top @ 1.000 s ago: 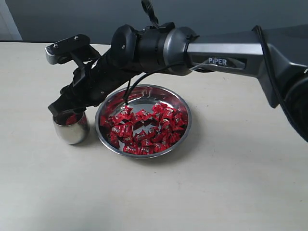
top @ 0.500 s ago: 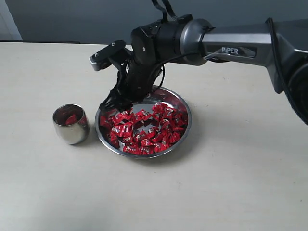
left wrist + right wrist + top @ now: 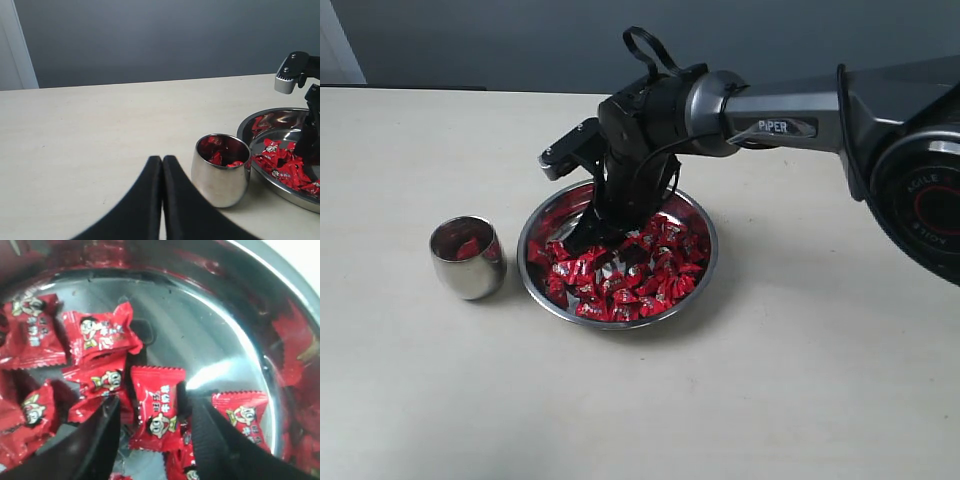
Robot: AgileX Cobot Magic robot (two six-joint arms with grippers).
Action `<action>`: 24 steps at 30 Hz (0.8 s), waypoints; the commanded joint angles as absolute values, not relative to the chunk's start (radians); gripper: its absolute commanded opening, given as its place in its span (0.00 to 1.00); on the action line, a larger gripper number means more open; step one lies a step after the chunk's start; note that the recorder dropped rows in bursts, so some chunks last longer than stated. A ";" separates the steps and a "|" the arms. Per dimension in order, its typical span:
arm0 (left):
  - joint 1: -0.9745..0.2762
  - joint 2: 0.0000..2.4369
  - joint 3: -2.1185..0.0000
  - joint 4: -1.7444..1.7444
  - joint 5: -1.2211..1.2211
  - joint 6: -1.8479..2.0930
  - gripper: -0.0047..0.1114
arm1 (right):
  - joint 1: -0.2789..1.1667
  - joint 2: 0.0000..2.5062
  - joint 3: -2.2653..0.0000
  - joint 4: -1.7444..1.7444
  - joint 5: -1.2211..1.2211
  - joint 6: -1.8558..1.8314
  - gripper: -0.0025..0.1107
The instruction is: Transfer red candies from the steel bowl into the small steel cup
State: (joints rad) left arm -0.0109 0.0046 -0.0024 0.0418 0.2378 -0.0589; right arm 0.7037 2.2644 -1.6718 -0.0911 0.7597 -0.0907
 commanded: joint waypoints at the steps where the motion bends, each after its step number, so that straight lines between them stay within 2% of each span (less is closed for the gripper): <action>1: -0.013 0.000 0.000 0.043 0.238 -0.061 0.04 | 0.698 2.260 -1.671 -0.099 0.753 -0.092 0.31; 5: -0.013 0.000 0.000 0.043 0.238 -0.061 0.04 | 0.698 2.260 -1.671 -0.099 0.756 -0.092 0.04; 6: -0.013 0.000 0.000 0.043 0.238 -0.061 0.04 | 0.698 2.260 -1.671 -0.099 0.756 -0.086 0.02; 24: -0.013 0.000 0.000 0.043 0.238 -0.061 0.04 | 0.698 2.132 -1.671 -0.066 0.745 -0.076 0.02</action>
State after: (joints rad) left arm -0.0109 0.0046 -0.0024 0.0418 0.2378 -0.0589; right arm 0.7037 2.1711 -1.6718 -0.0840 0.7540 -0.0786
